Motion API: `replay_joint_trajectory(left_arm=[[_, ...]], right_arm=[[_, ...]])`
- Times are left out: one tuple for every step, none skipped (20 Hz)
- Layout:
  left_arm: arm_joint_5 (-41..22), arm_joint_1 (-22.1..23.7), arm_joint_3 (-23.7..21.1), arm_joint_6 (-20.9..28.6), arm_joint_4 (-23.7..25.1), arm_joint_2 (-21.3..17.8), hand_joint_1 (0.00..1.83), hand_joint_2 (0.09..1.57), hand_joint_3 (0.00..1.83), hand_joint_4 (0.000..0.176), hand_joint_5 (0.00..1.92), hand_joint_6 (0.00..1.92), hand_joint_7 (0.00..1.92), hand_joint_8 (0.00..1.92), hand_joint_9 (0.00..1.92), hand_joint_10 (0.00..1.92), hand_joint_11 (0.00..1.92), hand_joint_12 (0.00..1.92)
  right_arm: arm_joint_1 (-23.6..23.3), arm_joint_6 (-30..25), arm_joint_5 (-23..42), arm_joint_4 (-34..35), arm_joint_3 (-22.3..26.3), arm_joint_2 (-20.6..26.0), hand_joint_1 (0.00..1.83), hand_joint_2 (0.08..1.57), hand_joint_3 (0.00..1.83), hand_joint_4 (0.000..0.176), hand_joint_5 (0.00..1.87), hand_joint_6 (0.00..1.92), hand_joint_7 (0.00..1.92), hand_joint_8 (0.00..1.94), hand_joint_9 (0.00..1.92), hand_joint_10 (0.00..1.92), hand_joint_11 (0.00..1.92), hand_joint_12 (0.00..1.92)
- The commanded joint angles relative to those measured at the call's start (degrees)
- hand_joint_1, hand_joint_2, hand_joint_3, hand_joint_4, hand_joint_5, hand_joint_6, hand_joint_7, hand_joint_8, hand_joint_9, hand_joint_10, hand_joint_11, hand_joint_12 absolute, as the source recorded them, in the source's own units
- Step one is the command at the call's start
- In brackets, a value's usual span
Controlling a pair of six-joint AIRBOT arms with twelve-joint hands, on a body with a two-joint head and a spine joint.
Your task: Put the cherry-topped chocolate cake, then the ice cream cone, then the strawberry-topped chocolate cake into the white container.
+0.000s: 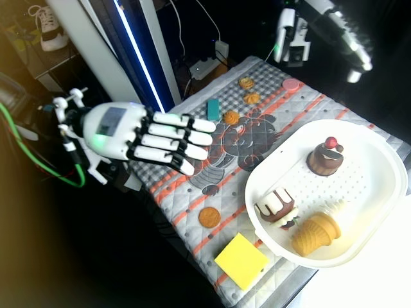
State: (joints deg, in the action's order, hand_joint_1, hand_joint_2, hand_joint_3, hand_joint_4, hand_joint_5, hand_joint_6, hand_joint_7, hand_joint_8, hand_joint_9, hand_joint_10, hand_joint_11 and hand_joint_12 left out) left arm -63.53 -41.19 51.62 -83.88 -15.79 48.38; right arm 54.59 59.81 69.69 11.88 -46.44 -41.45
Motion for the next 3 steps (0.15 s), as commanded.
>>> replay_joint_trajectory(left_arm=[[-11.6,-0.9,-0.7,0.8,0.6,-1.3,0.79,1.14,0.0,0.159,0.01,0.0,0.07,0.01,0.12,0.03,0.0,1.05],[-13.6,-2.7,-1.5,1.7,0.6,-2.3,0.8,1.15,0.0,0.161,0.01,0.0,0.09,0.01,0.13,0.03,0.0,1.06],[-15.1,-3.8,-1.9,2.6,0.4,-2.8,0.8,1.15,0.0,0.161,0.01,0.0,0.09,0.01,0.13,0.03,0.0,1.06]], right_arm=[[-0.1,0.4,9.4,0.3,0.2,0.8,0.68,1.25,0.01,0.001,0.0,0.0,0.0,0.0,0.0,0.21,0.0,0.97],[-0.1,0.6,10.4,0.5,0.6,1.5,0.66,1.25,0.01,0.033,0.0,0.0,0.0,0.0,0.0,0.21,0.0,0.98],[-0.1,0.9,11.2,0.7,0.8,2.1,0.66,1.25,0.01,0.033,0.0,0.0,0.0,0.0,0.0,0.21,0.0,0.98]])
